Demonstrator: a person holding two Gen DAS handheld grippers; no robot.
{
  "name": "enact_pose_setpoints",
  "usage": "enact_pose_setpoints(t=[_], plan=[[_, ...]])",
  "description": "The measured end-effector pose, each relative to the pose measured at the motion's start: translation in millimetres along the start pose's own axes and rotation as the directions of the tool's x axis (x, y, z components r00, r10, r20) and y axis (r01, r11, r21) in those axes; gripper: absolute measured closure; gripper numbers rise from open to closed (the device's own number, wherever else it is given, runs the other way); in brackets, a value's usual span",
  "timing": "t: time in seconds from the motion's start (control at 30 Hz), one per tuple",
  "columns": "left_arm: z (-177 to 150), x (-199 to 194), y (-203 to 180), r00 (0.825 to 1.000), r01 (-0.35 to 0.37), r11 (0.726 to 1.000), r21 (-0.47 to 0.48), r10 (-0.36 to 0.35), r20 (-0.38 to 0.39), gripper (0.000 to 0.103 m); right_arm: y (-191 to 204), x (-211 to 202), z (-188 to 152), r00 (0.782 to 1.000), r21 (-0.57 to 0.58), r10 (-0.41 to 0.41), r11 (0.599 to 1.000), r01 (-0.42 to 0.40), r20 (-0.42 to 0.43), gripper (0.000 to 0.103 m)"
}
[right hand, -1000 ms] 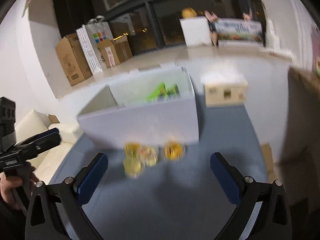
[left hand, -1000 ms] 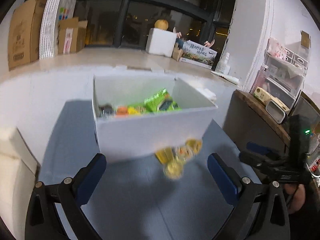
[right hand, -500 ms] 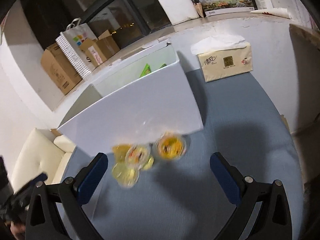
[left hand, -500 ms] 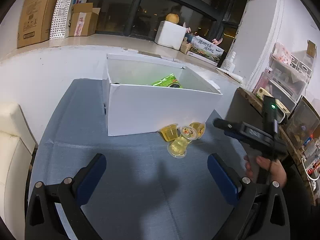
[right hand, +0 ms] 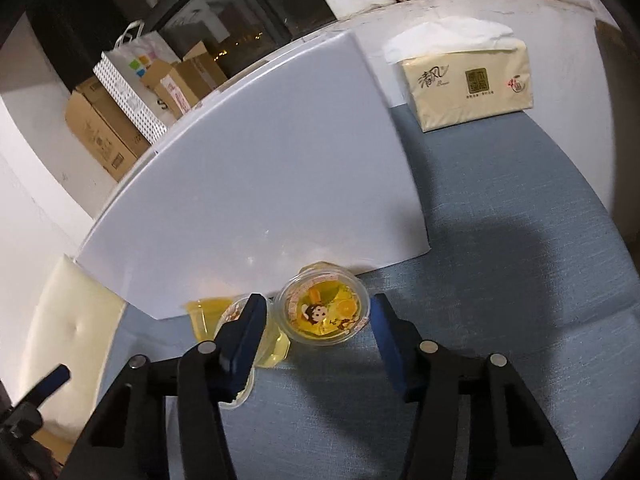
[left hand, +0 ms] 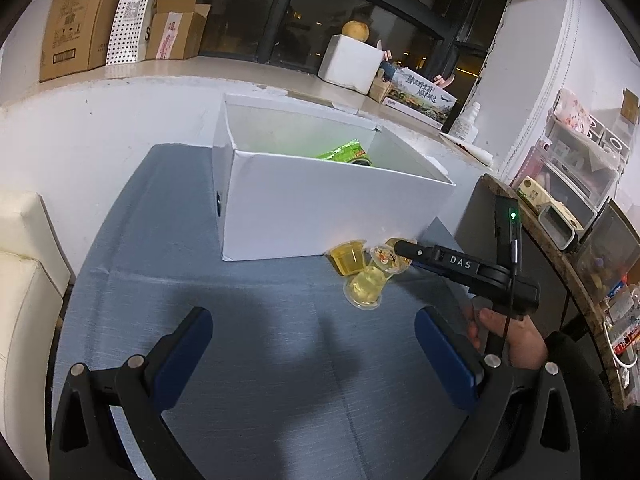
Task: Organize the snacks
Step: 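Grasp a cartoon-lid jelly cup with the right gripper, then grasp a yellow jelly cup with the left gripper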
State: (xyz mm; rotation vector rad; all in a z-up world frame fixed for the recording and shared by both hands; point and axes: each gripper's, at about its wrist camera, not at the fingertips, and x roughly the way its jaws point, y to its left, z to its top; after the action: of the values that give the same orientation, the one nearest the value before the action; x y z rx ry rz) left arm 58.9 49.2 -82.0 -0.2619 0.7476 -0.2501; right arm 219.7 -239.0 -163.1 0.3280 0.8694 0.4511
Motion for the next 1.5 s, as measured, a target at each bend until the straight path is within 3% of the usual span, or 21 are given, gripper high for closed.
enact_pose_setpoints(t=[0.17, 0.3, 0.47, 0.63, 0.87, 0.9, 0.93, 1.0, 1.1, 1.27, 1.5], plan=[[6, 18, -7, 0.999, 0.021, 1.000, 0.004, -0.021, -0.025, 0.000, 1, -11, 1, 1.000, -0.016, 0.014, 1.000, -0.014, 0.017, 0.050], [19, 52, -13, 0.996, 0.055, 0.998, -0.020, -0.056, -0.067, 0.000, 3, -32, -1, 0.999, -0.025, 0.021, 0.999, -0.020, 0.038, 0.050], [34, 100, -24, 0.993, 0.042, 0.997, -0.058, -0.048, -0.109, 0.000, 8, -69, -13, 0.996, -0.070, 0.017, 0.997, -0.011, 0.083, 0.050], [41, 135, -19, 0.992, -0.011, 0.975, -0.220, -0.017, -0.122, 0.000, 8, -96, -26, 0.993, -0.066, 0.031, 0.998, -0.023, 0.118, 0.050], [43, 156, -27, 0.990, -0.090, 0.969, -0.230, 0.061, -0.129, 0.001, -2, -107, -35, 0.991, -0.040, 0.044, 0.998, -0.039, 0.125, 0.050], [44, 158, -27, 0.989, -0.097, 0.968, -0.231, 0.069, -0.128, 0.004, -2, -106, -35, 0.991, -0.037, 0.046, 0.998, -0.042, 0.123, 0.050], [44, 160, -28, 0.989, -0.101, 0.970, -0.223, 0.073, -0.130, 0.018, -3, -106, -35, 0.991, -0.035, 0.049, 0.998, -0.045, 0.122, 0.050], [43, 162, -30, 0.984, -0.131, 0.968, -0.212, 0.100, -0.150, 0.029, -4, -106, -36, 0.991, -0.034, 0.051, 0.998, -0.047, 0.122, 0.050], [43, 161, -29, 0.987, -0.107, 0.973, -0.206, 0.078, -0.143, 0.051, -3, -104, -37, 0.991, -0.035, 0.056, 0.998, -0.052, 0.121, 0.050], [41, 153, -31, 0.990, -0.088, 0.976, -0.201, 0.063, -0.130, 0.051, 4, -105, -38, 0.990, -0.052, 0.063, 0.997, -0.057, 0.122, 0.050], [32, 113, -36, 0.998, -0.040, 0.987, -0.154, 0.033, -0.045, 0.051, 15, -114, -39, 0.988, -0.081, 0.076, 0.995, -0.065, 0.137, 0.050]])
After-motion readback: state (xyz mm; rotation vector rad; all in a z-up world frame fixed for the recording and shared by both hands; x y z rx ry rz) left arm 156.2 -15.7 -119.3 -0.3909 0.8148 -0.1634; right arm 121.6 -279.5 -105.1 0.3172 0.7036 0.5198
